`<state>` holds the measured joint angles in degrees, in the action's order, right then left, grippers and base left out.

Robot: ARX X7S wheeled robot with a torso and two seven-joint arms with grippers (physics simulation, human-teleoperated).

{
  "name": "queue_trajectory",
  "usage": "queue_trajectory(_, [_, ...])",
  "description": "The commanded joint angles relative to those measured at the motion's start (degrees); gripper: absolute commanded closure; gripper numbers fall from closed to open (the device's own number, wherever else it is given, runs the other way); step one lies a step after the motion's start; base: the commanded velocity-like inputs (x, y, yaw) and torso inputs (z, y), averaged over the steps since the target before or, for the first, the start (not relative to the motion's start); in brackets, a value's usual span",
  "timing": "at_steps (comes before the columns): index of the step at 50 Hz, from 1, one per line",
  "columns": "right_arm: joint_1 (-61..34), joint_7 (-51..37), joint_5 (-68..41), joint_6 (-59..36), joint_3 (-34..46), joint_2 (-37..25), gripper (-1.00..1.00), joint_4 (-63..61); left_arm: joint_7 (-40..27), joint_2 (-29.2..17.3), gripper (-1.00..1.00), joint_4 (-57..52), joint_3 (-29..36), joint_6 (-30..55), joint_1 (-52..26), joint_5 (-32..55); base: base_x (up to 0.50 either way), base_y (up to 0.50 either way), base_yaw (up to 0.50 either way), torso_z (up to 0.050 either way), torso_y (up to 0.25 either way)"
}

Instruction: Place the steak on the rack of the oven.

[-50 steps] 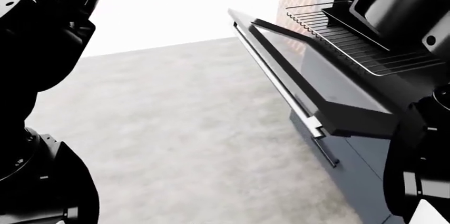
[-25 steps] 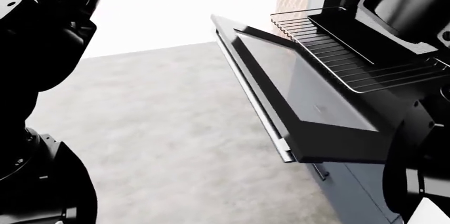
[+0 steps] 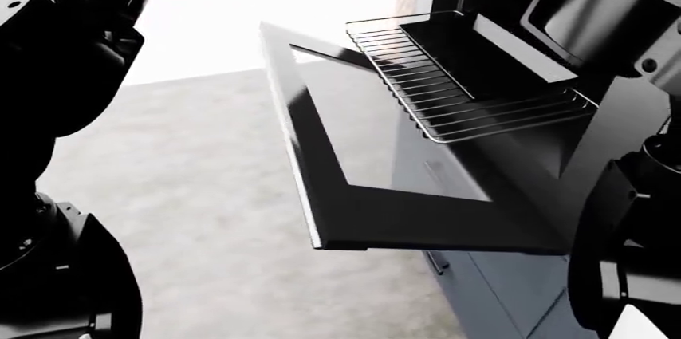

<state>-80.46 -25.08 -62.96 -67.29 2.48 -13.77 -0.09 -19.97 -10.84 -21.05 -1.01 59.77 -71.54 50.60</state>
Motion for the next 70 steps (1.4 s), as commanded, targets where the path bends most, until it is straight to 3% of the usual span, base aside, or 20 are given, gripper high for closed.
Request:
queue_trajectory(1, [0.1, 0.4, 0.1, 0.6, 0.1, 0.0, 1.0, 0.1, -0.4, -0.4, -1.0, 0.0, 0.2, -0.4, 0.0, 0.3, 0.45, -0.13, 0.0, 0.0, 0.0])
queue_trajectory(15, [-0.1, 1.1, 1.2, 2.4, 1.4, 0.4, 1.0, 1.8, 0.2, -2.0, -1.0, 0.1, 1.0, -1.1, -1.7, -0.3, 0.42, -0.12, 0.0, 0.0, 0.001])
queue_trajectory(28, [-1.4, 5.7, 11.0, 12.1, 7.3, 2.7, 1.0, 12.7, 0.0, -2.5, -1.0, 0.0, 1.4, -1.9, -2.0, -0.5, 0.01, 0.0, 0.0, 0.0, 0.0])
queue_trajectory(39, [-10.2, 15.9, 23.1, 28.2, 14.6, 7.3, 1.0, 39.4, -0.2, -2.8, -1.0, 0.3, 2.1, -2.0, -3.0, -0.6, 0.0, 0.0, 0.0, 0.0, 0.0])
queue_trajectory(46, [-22.3, 24.1, 29.7, 47.9, 18.4, 13.7, 1.0, 74.0, -0.3, -3.0, -1.0, 0.4, 2.3, -1.9, -3.7, -0.3, 0.0, 0.0, 0.0, 0.0, 0.001])
queue_trajectory(50, [-22.2, 22.3, 27.0, 49.3, 21.8, 13.7, 1.0, 75.0, -0.2, -3.6, -1.0, 0.4, 2.6, -1.7, -4.4, -0.4, 0.0, 0.0, 0.0, 0.0, 0.0])
queue_trajectory(70, [-17.7, 15.4, 33.0, 48.8, 23.6, 13.8, 1.0, 75.1, -4.8, -7.0, -1.0, -1.4, 2.1, 4.0, -11.6, 1.0, 0.0, 0.0, 0.0, 0.001, 0.0])
